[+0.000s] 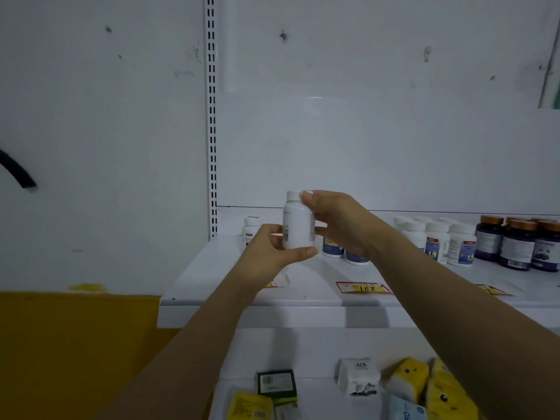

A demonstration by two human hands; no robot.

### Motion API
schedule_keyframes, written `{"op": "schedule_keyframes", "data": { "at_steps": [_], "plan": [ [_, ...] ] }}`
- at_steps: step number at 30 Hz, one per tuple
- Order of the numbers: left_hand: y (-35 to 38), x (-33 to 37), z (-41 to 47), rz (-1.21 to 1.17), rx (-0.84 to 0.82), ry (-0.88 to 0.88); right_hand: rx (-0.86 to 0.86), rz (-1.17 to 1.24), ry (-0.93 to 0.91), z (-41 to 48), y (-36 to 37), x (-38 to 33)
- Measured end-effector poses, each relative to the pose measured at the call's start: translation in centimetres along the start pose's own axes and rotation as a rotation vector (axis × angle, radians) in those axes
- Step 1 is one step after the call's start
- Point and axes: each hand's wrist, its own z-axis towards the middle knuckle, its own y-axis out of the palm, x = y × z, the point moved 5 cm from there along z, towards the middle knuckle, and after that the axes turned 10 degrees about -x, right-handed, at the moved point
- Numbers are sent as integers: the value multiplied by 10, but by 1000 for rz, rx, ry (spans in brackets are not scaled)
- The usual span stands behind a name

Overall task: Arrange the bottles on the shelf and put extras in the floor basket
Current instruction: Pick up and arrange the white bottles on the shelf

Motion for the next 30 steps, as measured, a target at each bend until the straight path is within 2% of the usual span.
{"op": "schedule_keyframes", "data": {
  "at_steps": [3, 9, 16, 19, 23, 30],
  "plan": [
    [1, -3, 1, 20, -62, 24, -28, 47, 20, -2, -2, 5],
    [0, -5, 4, 116, 69, 11, 98, -74, -18, 2, 0, 5],
    [3, -5, 0, -19, -137, -12, 57, -53, -18, 4, -8, 1],
    [2, -6, 2, -6, -82, -12, 39, -58, 16, 6, -6, 4],
    [-2, -12, 7, -41, 18, -14, 98, -128, 24, 6, -5, 5],
    [1, -7, 7, -49, -106, 35, 25, -108, 7, 3, -9, 5]
  ]
}}
